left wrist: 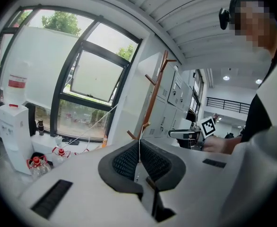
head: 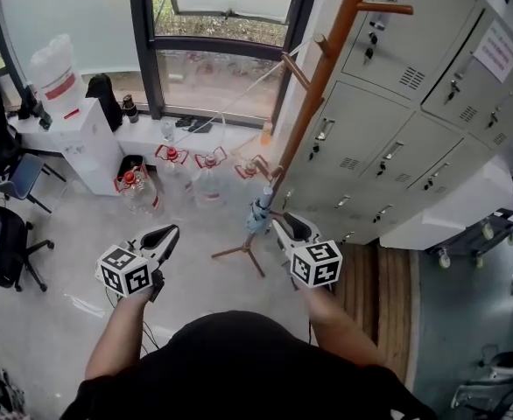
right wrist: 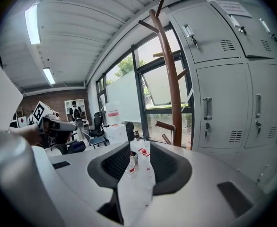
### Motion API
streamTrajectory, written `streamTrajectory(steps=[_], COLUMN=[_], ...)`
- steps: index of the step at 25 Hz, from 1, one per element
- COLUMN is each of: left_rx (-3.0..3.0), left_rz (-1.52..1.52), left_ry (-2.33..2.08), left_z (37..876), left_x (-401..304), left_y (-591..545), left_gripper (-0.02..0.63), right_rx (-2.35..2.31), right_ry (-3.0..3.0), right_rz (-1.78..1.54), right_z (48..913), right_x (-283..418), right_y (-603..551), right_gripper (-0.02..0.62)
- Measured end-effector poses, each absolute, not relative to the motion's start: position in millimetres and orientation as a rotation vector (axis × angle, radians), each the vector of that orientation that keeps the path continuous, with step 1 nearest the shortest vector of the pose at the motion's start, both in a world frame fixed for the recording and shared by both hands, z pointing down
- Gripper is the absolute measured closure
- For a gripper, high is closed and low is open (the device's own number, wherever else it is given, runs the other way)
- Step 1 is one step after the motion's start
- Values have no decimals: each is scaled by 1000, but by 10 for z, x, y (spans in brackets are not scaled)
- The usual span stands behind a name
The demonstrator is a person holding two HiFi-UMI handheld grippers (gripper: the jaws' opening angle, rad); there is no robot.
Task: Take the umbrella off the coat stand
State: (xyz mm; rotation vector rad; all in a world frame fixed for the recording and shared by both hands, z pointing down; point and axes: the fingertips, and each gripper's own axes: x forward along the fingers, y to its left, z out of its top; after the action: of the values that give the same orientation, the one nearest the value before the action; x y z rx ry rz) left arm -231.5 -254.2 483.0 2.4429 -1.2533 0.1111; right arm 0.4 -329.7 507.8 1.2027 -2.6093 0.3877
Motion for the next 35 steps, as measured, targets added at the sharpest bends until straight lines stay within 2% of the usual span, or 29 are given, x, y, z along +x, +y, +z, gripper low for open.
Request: streamTrajectory(steps=[15,35], left_rx=[2534,2528], left_rz=[146,205], left_ry=[-1098,-1092], left_z=[4865,4975], left_x=[-2877,-2714], left_y=[-2944,-3452], left_gripper=[581,581], right_rx=[1478,1547], right_ry=[-2470,-2441], right_rz=[374,428], right_z=[5123,5474], right_x=[-184,15], right_y=[-3695,-4418], right_gripper=[472,482])
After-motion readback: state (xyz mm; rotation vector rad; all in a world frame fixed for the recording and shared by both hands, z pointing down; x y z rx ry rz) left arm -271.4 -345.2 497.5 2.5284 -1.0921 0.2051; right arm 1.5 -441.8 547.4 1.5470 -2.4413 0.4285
